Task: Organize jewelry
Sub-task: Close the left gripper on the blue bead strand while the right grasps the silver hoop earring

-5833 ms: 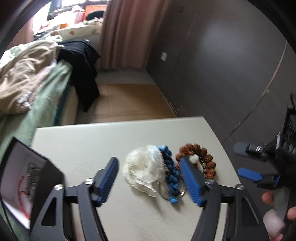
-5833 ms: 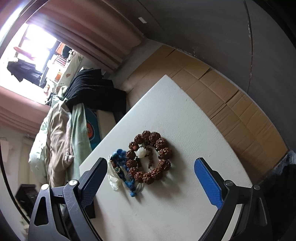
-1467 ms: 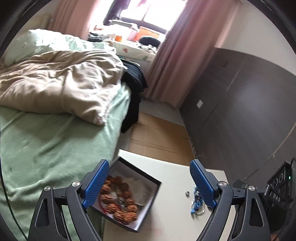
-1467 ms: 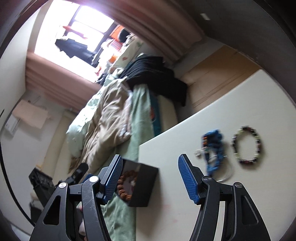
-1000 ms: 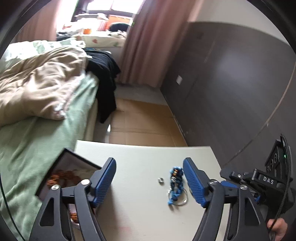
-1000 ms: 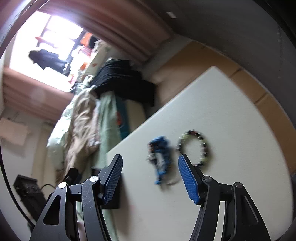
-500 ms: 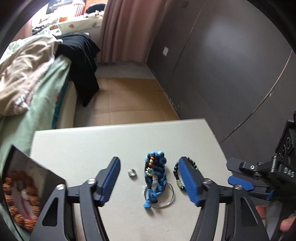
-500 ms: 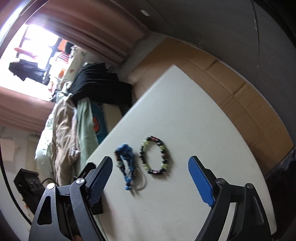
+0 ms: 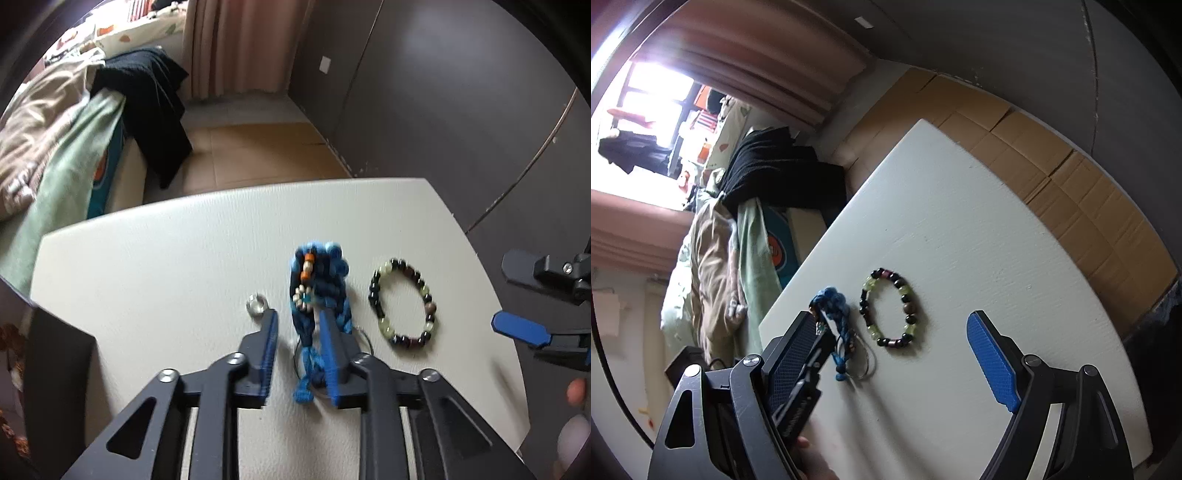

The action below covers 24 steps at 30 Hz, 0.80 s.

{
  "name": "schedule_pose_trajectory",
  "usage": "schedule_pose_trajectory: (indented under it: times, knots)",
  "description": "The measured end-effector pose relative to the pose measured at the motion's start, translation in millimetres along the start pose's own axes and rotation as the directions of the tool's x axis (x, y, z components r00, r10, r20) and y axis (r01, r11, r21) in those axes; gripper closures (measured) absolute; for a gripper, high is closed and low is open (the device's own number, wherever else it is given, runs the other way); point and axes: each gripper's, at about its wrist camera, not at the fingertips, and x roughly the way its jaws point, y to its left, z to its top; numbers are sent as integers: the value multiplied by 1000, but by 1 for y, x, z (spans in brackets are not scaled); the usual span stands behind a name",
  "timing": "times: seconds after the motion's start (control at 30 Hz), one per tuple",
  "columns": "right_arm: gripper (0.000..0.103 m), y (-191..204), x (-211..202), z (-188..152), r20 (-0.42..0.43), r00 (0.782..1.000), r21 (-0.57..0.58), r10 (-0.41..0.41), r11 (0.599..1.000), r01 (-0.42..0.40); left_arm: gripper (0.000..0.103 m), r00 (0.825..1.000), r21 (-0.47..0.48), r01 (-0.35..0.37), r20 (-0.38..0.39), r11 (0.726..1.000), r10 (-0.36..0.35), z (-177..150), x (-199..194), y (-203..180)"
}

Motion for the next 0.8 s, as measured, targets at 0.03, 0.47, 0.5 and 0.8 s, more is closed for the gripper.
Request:
schedule_pose_trajectory:
  times: [0.03,0.47,0.5,0.8]
  knots:
    - [19,2,2,-2,-7,1000,-9,1,1000,-1,95,1000,3,3,-6,1000,-3,-1,1,0]
    - [51,34,29,-24,-97,994,-106,46,993,-57,96,989,-97,68,140,993,-54,5,-63,29]
    - [56,36,33,-26,-108,993,-118,36,992,-49,96,987,-102,73,149,992,-57,5,-68,31]
    - [66,48,72,-41,-173,983,-194,-59,981,25,96,975,-116,97,209,988,-71,6,-100,45]
